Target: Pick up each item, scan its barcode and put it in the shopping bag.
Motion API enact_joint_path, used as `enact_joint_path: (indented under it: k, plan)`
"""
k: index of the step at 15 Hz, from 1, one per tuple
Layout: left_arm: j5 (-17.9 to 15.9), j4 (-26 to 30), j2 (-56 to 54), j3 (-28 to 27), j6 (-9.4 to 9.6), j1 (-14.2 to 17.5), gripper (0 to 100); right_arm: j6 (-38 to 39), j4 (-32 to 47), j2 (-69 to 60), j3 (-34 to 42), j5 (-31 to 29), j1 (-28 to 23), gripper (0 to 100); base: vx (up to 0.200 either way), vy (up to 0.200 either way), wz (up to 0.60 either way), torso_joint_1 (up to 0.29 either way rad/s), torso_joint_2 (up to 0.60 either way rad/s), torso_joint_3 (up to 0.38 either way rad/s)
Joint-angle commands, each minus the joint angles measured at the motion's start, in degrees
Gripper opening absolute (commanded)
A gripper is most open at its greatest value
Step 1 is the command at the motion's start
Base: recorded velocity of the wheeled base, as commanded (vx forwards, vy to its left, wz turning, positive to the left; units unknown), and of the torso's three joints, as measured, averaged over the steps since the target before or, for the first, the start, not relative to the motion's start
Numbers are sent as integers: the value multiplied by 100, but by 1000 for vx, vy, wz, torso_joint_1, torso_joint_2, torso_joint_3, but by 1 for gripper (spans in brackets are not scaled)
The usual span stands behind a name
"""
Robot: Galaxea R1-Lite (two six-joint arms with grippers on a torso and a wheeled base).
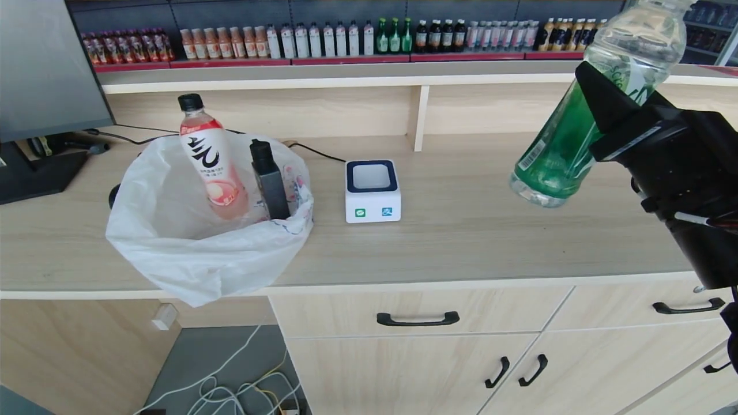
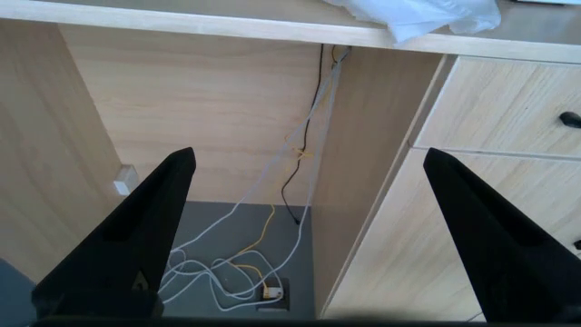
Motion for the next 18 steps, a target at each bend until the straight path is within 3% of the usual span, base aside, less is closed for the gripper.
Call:
enact_joint_path:
  k: [1,12,14,18]
  plan:
    - [0,-2,-1,0,1,1,100,-49,8,-32,-30,5,-9,0,0,200,0,2,-2,2]
    - [-9,-11,-1,0,80,1,100,-585,614,-23,-426,190,-9,0,0,200,0,4,3,3]
    - [-9,-11,-1,0,308,1,100,-638,605,162,-593,207,43,0,0,0,0,0,0,0]
    - [-9,6,-1,0,282,1,100,-1192,623,575,-900,858,166,0,0,0,0,0,0,0]
